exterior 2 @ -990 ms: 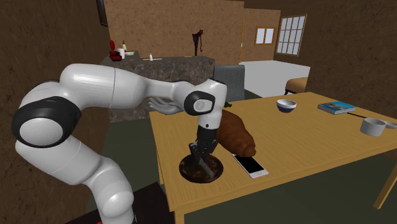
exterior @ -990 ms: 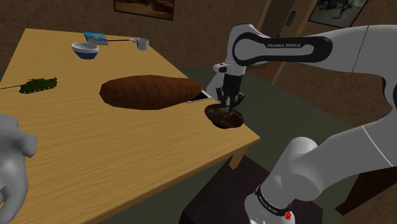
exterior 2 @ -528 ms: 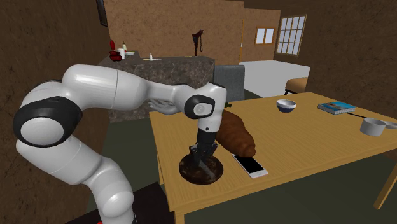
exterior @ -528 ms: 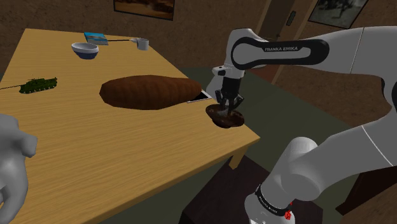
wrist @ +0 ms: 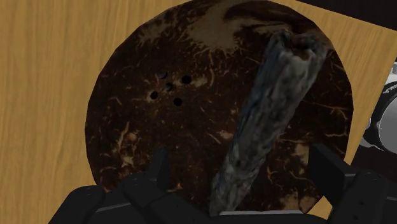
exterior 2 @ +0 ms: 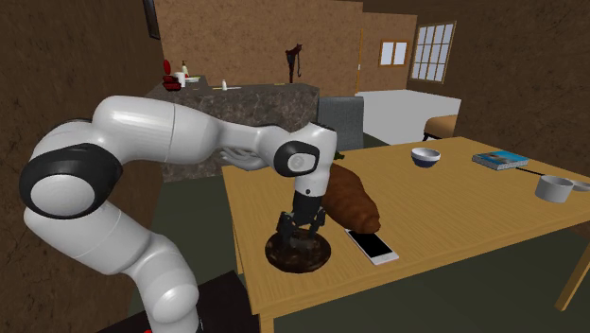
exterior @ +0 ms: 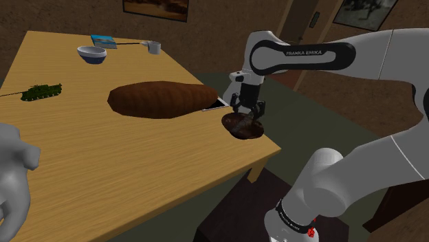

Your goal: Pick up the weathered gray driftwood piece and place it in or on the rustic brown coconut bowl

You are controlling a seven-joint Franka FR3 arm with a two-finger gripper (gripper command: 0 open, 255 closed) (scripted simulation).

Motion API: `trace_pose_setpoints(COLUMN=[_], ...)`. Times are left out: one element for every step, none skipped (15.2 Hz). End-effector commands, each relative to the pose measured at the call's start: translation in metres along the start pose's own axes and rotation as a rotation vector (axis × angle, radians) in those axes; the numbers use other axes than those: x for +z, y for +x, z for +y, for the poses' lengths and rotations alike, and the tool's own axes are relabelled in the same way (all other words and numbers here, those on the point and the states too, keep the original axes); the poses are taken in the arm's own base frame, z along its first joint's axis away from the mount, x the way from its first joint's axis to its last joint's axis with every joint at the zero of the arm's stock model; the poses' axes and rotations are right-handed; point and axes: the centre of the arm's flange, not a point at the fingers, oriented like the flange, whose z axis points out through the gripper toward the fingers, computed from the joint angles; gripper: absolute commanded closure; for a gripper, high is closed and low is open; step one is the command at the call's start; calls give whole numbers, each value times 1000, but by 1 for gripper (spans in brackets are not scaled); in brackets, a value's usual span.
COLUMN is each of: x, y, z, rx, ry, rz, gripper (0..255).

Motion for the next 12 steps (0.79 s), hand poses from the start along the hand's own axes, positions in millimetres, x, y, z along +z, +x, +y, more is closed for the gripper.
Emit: trace_pose_setpoints(x=[-13,-26,-40,-50,-50,-50,-50,-50,-50,-50,-50,-50], y=[0,0,0,0,0,0,0,0,0,0,0,0], z=[0,0,0,0,0,0,0,0,0,0,0,0], rx=[0,0,0,0,0,0,0,0,0,0,0,0], ry=[0,0,0,0,0,0,0,0,0,0,0,0], rz=[0,0,0,0,0,0,0,0,0,0,0,0], gripper=[0,0,0,0,0,0,0,0,0,0,0,0])
